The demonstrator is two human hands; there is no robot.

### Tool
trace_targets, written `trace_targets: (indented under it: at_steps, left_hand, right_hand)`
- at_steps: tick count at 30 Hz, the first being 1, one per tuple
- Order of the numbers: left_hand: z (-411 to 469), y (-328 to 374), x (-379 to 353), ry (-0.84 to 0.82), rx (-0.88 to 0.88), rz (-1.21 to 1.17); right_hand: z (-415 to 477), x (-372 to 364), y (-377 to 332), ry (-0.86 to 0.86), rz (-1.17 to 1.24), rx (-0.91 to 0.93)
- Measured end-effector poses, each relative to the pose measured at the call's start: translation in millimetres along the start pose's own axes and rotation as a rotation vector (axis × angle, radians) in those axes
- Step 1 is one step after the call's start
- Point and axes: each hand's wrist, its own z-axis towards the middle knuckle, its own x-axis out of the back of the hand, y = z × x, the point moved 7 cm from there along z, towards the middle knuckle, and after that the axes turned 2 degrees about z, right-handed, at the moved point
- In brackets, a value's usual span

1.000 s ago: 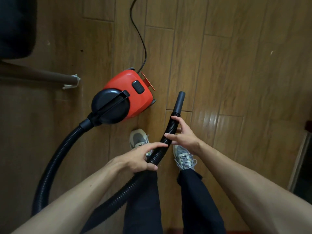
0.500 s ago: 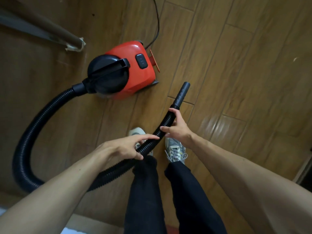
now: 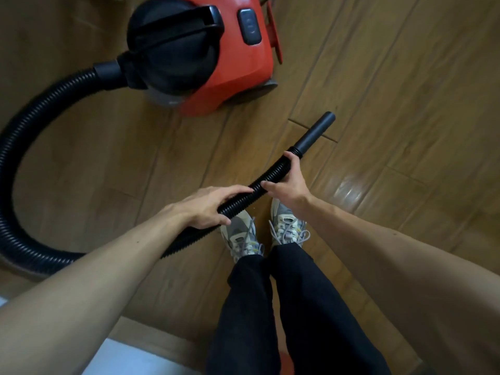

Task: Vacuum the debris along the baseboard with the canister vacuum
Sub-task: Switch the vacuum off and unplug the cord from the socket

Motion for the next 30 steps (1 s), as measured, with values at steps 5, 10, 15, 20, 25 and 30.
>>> trace_targets:
  at_steps: [5, 10, 15, 20, 25, 30]
  left_hand:
    - [27.5, -25.4, -6.7, 0.013, 0.024, 0.004]
    - [53.2, -44.3, -19.4, 0.047, 0.039, -0.008]
    - [71.8, -62.3, -32.9, 0.109, 0.054, 0.006]
    - [77.7, -62.6, -43.8, 0.111, 0.077, 0.033]
    - [53.4, -58.6, -33.9, 0.035, 0.159, 0.030]
    - [-1.9, -45.4, 19.0, 0.094, 0.228, 0.049]
  right_hand:
    - [28.2, -10.7, 18.4, 0.077, -0.069, 0.022]
    - [49.9, -12.8, 31.6, 0.135, -0.148, 0.061]
    - [56.7, -12.9, 39.2, 0.205, -0.215, 0.084]
    - [53.7, -10.3, 38.5, 0.187, -0.324, 0.082]
    - [25.2, -7.6, 11.2, 0.043, -0.632, 0.087]
    - [-22.3, -7.3, -39.5, -0.093, -0.983, 0.110]
